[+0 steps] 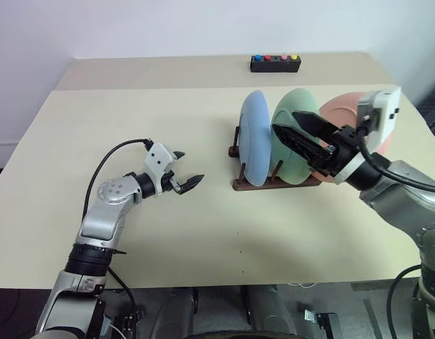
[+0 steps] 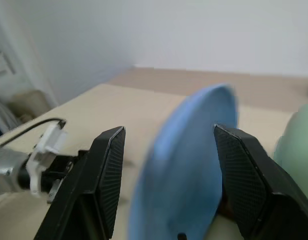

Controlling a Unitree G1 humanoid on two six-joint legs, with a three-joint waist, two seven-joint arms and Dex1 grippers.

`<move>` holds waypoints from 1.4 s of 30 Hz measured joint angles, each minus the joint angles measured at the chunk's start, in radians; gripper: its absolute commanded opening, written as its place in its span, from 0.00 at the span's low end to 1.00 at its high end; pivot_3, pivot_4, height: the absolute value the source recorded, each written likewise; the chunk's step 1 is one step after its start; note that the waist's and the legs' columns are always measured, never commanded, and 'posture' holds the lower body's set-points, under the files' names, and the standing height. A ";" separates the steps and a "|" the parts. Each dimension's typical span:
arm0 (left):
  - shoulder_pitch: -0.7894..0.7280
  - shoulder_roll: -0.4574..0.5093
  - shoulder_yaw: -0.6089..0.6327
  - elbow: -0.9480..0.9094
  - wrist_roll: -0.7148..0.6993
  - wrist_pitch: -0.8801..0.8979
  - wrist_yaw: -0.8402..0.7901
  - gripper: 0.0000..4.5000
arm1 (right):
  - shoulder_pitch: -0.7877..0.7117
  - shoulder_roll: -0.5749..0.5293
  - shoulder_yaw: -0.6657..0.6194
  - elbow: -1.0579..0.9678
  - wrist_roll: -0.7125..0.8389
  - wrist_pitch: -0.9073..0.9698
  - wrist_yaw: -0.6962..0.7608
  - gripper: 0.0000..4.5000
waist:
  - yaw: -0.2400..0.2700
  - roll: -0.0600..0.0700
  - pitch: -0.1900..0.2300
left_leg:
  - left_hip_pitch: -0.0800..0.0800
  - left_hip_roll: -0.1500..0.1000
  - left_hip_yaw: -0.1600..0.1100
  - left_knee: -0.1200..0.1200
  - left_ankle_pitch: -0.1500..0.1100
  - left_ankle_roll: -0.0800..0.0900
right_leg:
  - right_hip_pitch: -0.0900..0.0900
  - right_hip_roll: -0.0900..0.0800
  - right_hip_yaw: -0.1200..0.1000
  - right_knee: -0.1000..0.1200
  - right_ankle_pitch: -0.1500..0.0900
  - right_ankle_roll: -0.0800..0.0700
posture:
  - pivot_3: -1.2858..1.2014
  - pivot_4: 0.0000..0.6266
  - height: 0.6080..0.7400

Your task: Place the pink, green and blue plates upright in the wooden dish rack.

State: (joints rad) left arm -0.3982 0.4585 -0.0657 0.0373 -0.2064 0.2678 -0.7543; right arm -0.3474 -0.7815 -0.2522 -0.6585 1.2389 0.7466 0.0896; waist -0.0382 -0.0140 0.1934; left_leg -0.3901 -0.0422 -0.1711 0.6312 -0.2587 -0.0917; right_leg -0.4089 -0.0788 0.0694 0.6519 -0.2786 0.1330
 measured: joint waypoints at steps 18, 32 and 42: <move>-0.002 -0.006 0.000 0.005 0.001 -0.011 -0.010 1.00 | 0.136 -0.184 -0.369 0.275 -0.253 -0.065 0.227 0.02 | 0.026 0.000 0.000 | 0.000 0.000 0.001 0.000 0.000 0.000 | 0.001 0.000 0.000 -0.001 0.001 0.001 | 0.52 0.24 1.00; 0.052 0.081 -0.009 -0.214 -0.135 -0.010 -0.259 1.00 | 0.326 -0.197 -0.444 0.396 -0.633 -0.154 0.330 0.02 | 0.021 0.002 -0.001 | 0.001 0.000 0.002 0.001 0.000 0.001 | 0.003 0.000 0.001 -0.002 0.001 0.001 | 0.52 0.24 1.00; 0.001 0.118 0.001 -0.415 -0.266 0.179 -0.239 1.00 | 0.340 -0.129 -0.390 0.363 -0.671 -0.140 0.357 0.02 | 0.019 0.002 -0.001 | 0.002 0.000 0.002 0.001 0.000 0.001 | 0.003 0.000 0.001 -0.002 0.001 0.001 | 0.52 0.24 1.00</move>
State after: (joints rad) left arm -0.3969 0.5761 -0.0650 -0.3781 -0.4724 0.4471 -0.9930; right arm -0.0073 -0.9103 -0.6418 -0.2951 0.5674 0.6063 0.4467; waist -0.0193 -0.0119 0.1924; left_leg -0.3880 -0.0419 -0.1692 0.6319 -0.2586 -0.0909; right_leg -0.4059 -0.0786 0.0703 0.6502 -0.2780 0.1340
